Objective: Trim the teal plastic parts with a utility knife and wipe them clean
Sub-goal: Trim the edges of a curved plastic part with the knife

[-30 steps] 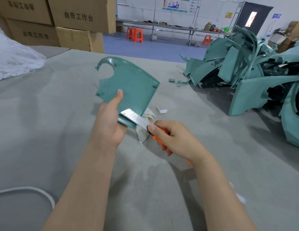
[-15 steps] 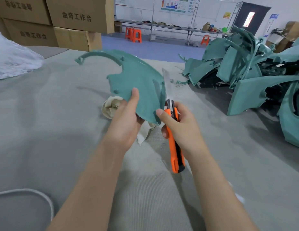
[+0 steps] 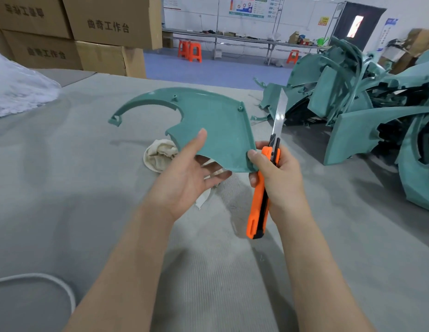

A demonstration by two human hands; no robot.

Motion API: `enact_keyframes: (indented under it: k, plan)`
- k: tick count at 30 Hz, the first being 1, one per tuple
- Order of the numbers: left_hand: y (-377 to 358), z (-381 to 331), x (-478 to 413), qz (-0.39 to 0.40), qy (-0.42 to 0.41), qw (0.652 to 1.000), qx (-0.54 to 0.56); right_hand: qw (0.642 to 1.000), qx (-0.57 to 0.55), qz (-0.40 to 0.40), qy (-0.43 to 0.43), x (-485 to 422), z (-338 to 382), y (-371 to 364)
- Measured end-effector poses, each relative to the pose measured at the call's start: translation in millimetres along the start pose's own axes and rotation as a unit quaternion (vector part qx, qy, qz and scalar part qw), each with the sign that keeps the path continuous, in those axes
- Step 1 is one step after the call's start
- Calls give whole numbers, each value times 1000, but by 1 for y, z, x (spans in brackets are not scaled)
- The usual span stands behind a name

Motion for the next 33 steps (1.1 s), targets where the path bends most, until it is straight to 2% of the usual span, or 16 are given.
enact_keyframes:
  k: [4,8,11,14,21,23,27,31,33]
  plan:
    - [2,8,-5,-67,-12,998,14,1000,14,27,8,1,-2,-2]
    - [2,8,-6,-134,-49,987,71,997,73,-10,40,3,0,-4]
    - [3,2,-4,-161,-86,974,131,997,70,-32,20,5,-1,-5]
    - [2,0,-4,-153,-99,971,151,995,90,-24,22,6,-1,-10]
    - [-5,-3,-2,-112,-119,976,145,992,88,-10,87,15,1,-22]
    - [-8,-2,-1,-110,-113,982,104,993,75,-15,93,16,4,-22]
    - [-20,4,4,-111,-85,988,-70,998,2,-21,53,12,8,-17]
    - [-28,11,8,6,-79,957,-280,989,-119,-80,-44,2,1,1]
    - [-32,12,12,71,-43,959,-273,977,-156,-112,-87,-1,-2,9]
Point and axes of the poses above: each hand's wrist, its own x-axis away from the middle knuckle, its own y-axis out of the back of the hand, z = x × y, the point moved 4 cm from there along -x, towards the middle knuckle, and after that the axes turned 6 degrees about y, right-handed, at the moved point
